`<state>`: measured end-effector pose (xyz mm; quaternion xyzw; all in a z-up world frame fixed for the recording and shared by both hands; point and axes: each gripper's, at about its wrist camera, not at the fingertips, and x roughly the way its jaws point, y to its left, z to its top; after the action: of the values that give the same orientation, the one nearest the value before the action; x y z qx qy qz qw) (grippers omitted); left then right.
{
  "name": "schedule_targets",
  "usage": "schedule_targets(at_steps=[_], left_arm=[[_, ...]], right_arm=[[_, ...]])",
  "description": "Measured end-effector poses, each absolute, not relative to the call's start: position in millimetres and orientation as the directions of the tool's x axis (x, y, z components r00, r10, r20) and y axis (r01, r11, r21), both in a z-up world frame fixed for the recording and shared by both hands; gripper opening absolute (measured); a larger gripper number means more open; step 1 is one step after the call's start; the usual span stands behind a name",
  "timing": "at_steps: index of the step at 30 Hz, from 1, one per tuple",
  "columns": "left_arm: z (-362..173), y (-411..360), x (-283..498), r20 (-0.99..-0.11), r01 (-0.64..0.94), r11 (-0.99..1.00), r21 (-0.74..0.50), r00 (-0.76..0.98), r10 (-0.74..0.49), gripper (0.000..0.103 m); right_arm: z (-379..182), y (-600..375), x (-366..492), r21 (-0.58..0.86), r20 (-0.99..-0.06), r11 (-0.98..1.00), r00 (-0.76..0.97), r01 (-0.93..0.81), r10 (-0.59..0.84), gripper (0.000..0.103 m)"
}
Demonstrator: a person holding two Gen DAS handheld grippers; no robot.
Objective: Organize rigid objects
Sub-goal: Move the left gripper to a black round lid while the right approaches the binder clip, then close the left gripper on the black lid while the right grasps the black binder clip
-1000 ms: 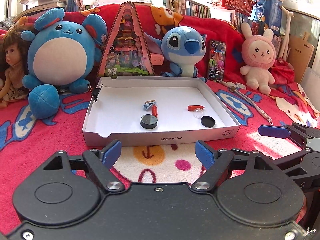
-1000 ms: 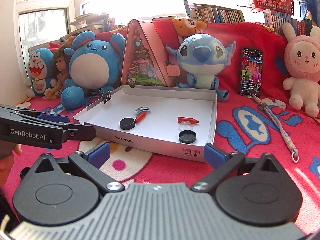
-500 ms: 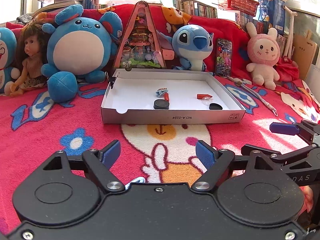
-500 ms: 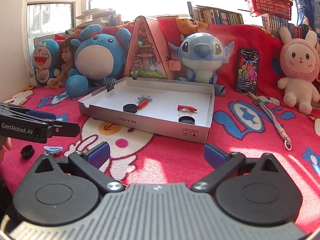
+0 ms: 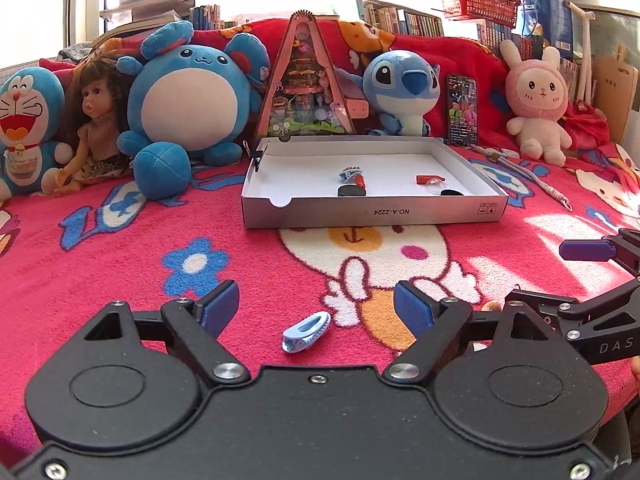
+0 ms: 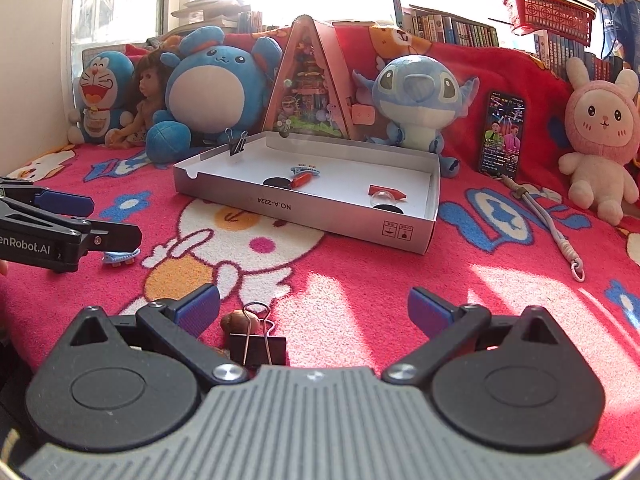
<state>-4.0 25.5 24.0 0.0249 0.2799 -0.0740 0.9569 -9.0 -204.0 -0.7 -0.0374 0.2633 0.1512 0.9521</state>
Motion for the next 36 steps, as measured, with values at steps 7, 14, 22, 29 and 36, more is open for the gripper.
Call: schedule_targets(at_steps=[7,14,22,29,36], left_arm=[[20.4,44.9,-8.2,-0.549,0.106,0.994,0.007,0.831,-0.085,0.084],[13.4,56.8,-19.6,-0.554,0.077,0.997,0.032,0.831,-0.047,0.083],[7.3,61.7,-33.8,-0.554,0.065,0.997,0.044,0.832,-0.030,0.075],[5.5,65.1,-37.4,-0.560,0.045,0.997,0.056,0.829,-0.006,0.062],[0.2,72.0,-35.0,-0.580,0.009,0.999,0.045,0.814,0.019,0.062]], right_arm=[[-5.0,-210.0,-10.8,-0.014,-0.529,0.959,0.816,-0.283,0.233,0.103],[-8.3,-214.8,-15.4,-0.022,-0.538,0.961,0.814,-0.276,0.221,0.103],[-8.2,-210.7,-21.6,-0.026,-0.533,0.955,0.812,-0.295,0.237,0.096],[-8.5,-206.6,-20.8,-0.063,-0.533,0.960,0.823,-0.273,0.199,0.091],[-9.9,-196.5,-22.6,-0.066,-0.543,0.948,0.808,-0.313,0.229,0.087]])
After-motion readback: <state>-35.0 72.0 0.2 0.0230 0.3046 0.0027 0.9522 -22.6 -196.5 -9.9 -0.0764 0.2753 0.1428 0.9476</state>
